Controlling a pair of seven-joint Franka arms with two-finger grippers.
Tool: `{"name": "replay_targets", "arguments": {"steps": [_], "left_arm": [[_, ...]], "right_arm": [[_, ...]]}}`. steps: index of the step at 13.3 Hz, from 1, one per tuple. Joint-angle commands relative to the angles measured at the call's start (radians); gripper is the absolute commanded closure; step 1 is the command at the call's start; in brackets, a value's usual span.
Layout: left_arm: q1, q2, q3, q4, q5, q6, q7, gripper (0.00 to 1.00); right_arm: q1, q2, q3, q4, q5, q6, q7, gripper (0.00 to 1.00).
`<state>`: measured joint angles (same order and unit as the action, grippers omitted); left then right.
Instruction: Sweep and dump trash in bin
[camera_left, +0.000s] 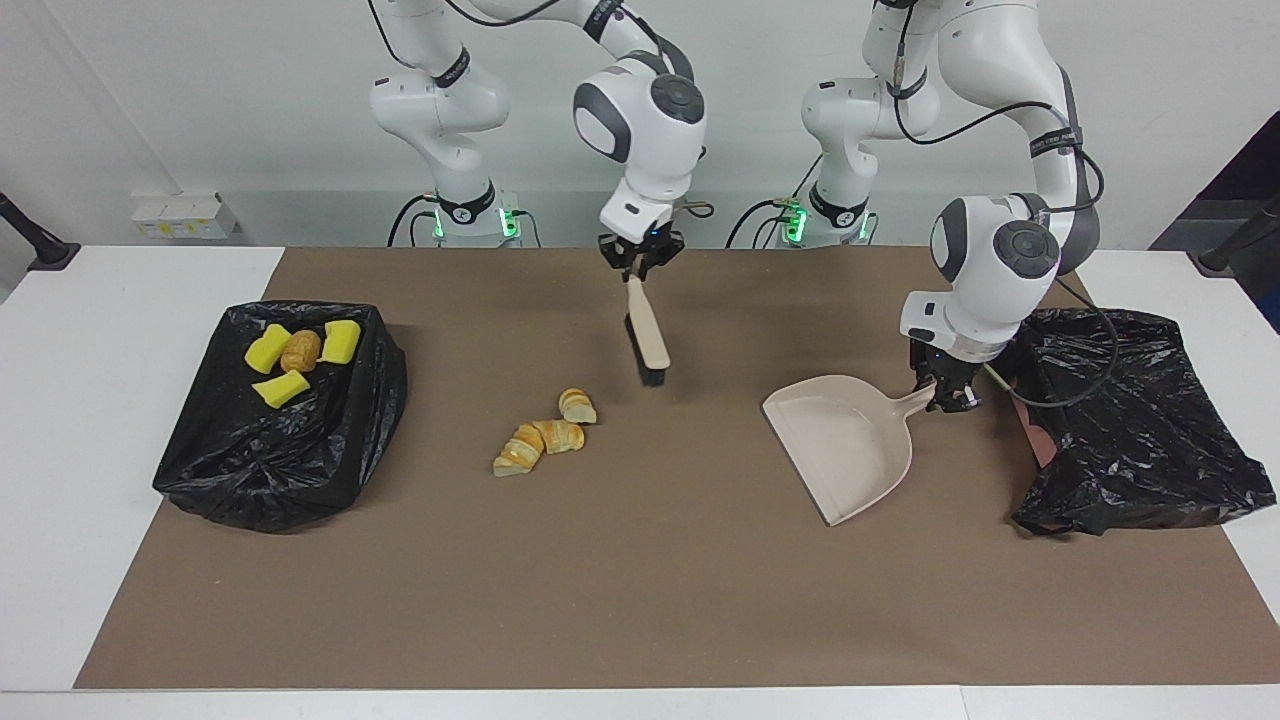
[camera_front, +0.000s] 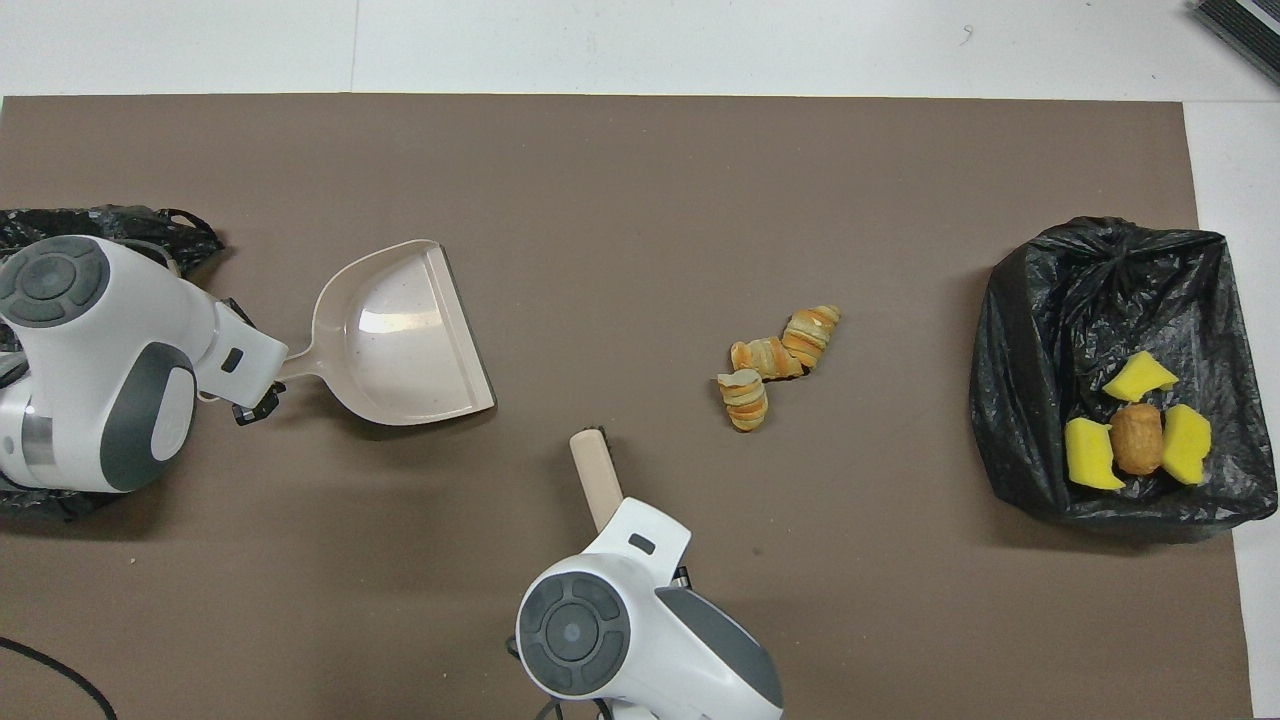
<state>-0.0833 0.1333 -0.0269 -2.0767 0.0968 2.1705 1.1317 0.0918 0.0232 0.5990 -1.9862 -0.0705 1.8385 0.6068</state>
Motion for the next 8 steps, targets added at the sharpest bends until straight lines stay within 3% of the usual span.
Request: {"name": "replay_targets", "arguments": {"steps": [1,4,6,8], "left_arm": [[-0.073,-0.023,0.010,-0.031,0.017,0.032,-0.073,1.00],[-0.163,-0.027,0.010,-0.029,0.017,0.023,-0.194,1.00],[-0.234,-0.034,0.012,-0.029,0.017,0.006,-0.257,1.00],[-0.330,-0.017,0.013,-0.013,0.038,-0.038,-0.349,1.00]], "right_arm": [[-0.012,0.015,-0.089,0.010,-0.044,-0.011,-0.065,1.00],[-0.046,0.033,-0.177,0.000,-0.156,0.008,-0.198,1.00],[-0.056,0.070,-0.278,-0.003,-0.192,0.025,-0.267,1.00],[-0.060,0.108,-0.298,-0.009,-0.267,0.025,-0.309,1.00]]}}
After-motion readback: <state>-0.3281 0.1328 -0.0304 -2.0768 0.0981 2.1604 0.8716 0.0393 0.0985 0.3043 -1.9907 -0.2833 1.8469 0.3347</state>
